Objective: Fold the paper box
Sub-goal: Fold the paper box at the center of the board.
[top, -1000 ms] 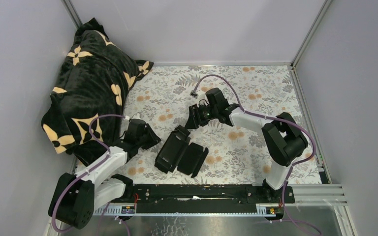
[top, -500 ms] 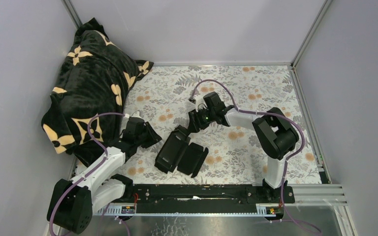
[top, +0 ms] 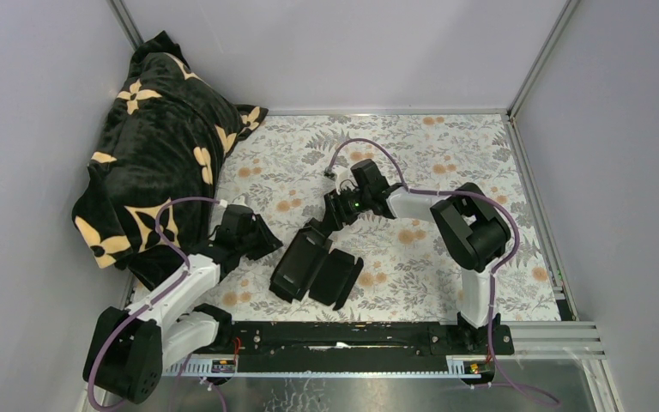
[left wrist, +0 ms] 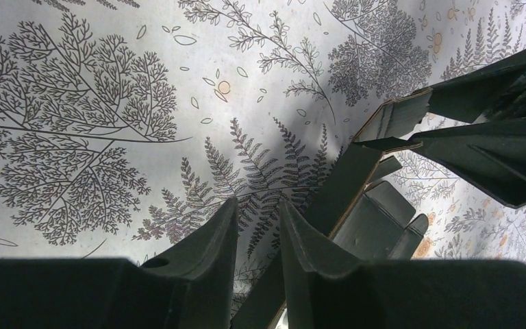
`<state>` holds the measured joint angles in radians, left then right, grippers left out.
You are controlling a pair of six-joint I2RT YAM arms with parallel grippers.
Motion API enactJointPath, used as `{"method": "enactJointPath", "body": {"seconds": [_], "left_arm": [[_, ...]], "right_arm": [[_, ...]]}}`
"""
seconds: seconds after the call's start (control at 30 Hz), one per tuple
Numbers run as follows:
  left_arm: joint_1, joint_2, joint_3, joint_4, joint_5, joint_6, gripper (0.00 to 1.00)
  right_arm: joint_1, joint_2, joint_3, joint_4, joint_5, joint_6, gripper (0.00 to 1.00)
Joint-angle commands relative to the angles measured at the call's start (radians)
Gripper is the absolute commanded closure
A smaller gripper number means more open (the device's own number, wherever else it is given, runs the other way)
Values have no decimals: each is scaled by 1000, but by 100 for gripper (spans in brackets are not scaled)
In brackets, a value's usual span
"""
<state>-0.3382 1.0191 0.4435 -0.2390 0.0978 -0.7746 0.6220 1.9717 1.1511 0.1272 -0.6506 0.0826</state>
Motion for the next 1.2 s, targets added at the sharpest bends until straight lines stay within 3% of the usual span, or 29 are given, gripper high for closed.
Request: {"method": "enactJointPath", "body": {"seconds": [0.0, 0.6, 0.77, 1.17], "left_arm": [[8, 13, 23, 29, 16, 21, 65], [8, 13, -4, 54, 19, 17, 66], [9, 9, -6, 56, 18, 15, 65], [10, -15, 32, 50, 46, 6, 66]], "right_arm": [[0, 12, 42, 46, -62, -18, 48], [7, 19, -5, 89, -75, 5, 75], [8, -77, -67, 83, 57, 12, 78], [17, -317, -149, -138, 401, -12, 80]]}}
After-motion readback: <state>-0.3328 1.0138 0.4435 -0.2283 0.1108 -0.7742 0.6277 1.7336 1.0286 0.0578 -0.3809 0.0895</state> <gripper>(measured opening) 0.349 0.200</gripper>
